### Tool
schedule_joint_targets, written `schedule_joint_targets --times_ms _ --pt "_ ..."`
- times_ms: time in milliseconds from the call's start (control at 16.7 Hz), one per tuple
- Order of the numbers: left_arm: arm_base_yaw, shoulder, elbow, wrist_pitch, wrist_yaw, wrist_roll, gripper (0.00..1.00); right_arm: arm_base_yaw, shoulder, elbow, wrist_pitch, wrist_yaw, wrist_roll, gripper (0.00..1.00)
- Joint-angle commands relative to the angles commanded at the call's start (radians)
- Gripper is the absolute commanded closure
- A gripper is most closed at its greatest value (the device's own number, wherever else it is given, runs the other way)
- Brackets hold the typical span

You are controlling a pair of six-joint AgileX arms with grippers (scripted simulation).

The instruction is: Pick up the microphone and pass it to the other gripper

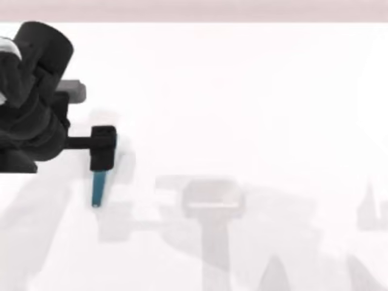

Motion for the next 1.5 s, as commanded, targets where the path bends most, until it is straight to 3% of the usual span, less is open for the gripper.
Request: schedule_joint_targets --times_ms 300,660,1200,1500 --pt "-0.038 0.179 0.148 -0.09 -0.003 -0.036 0.0 0.0 0.0 0.0 0.0 0.0 0.0 0.0" --pt "-0.035 0.186 0.15 -0.088 -0.002 -0.036 0.0 0.0 0.0 0.0 0.0 0.0 0.0 0.0" --pt "-0.03 0.373 0.009 0.245 -0.001 -0.025 0.0 0.0 0.0 0.0 0.0 0.0 0.0 0.0" --pt "-0.029 0.397 -0.007 0.28 0.0 -0.024 0.0 0.0 0.0 0.0 0.0 0.0 0.0 0.0"
